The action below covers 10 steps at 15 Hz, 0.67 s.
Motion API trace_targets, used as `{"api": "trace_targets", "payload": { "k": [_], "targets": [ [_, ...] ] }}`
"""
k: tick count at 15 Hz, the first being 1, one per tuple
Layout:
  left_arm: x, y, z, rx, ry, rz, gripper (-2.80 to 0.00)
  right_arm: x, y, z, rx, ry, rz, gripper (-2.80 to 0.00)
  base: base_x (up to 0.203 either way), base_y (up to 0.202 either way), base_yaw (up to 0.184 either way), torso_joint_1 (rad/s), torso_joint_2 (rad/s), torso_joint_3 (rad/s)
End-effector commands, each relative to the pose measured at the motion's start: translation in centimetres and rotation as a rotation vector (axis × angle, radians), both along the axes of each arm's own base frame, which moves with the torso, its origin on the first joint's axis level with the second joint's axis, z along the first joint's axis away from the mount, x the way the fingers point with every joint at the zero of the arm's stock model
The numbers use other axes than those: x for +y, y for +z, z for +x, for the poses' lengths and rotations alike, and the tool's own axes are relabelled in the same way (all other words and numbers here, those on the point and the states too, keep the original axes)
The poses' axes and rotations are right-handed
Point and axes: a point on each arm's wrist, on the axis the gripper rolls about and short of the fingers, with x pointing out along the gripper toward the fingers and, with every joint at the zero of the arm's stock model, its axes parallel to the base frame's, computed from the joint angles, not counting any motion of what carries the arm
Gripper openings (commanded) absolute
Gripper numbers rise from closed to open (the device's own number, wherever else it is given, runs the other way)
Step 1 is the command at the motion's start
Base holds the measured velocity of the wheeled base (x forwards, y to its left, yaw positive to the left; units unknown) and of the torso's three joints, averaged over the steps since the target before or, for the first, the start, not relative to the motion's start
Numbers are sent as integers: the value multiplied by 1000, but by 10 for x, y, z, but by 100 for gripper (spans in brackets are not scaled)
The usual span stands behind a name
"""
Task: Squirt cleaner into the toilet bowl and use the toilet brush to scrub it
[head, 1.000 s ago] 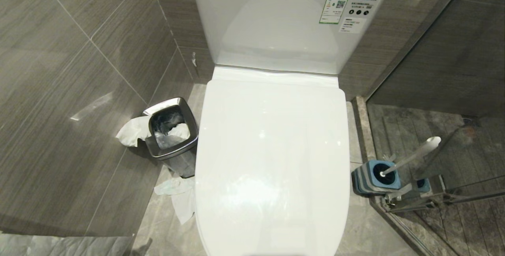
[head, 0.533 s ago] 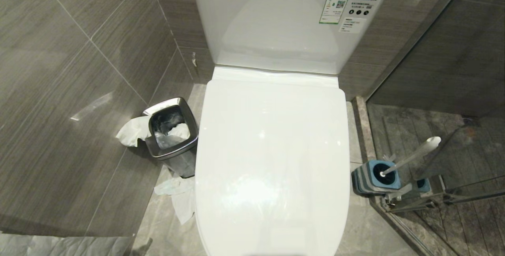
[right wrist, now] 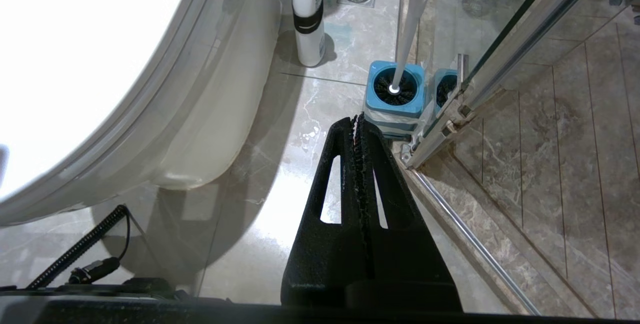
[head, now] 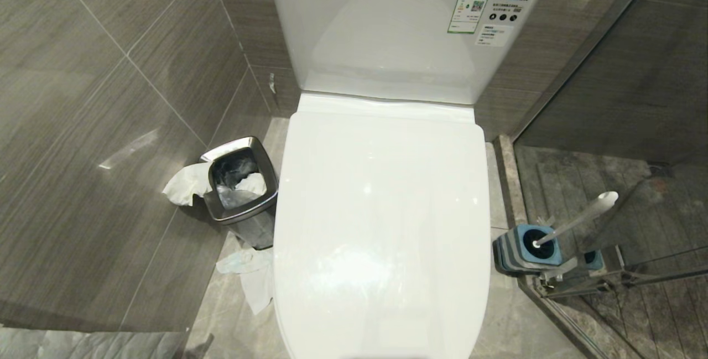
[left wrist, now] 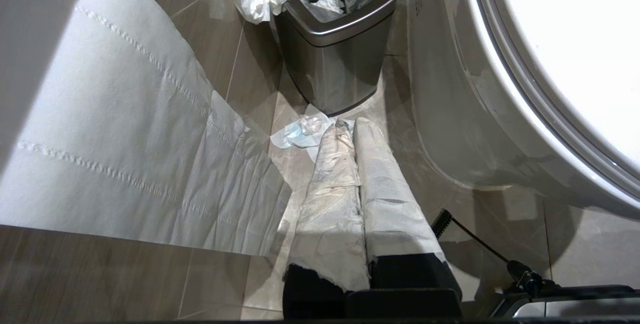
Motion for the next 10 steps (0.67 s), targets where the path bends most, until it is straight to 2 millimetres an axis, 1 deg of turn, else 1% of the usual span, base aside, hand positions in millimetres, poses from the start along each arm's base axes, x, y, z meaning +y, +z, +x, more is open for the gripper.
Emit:
{"api": "trace_targets", "payload": {
  "k": [1, 10],
  "targets": [
    [0, 0, 0, 1, -1, 3, -280, 0, 0, 0, 1, 0, 1, -280, 0, 0, 0, 0, 0, 0],
    [0, 0, 0, 1, 0, 0, -280, 0, 0, 0, -1, 1, 1, -280, 0, 0, 0, 0, 0, 0]
  ]
}}
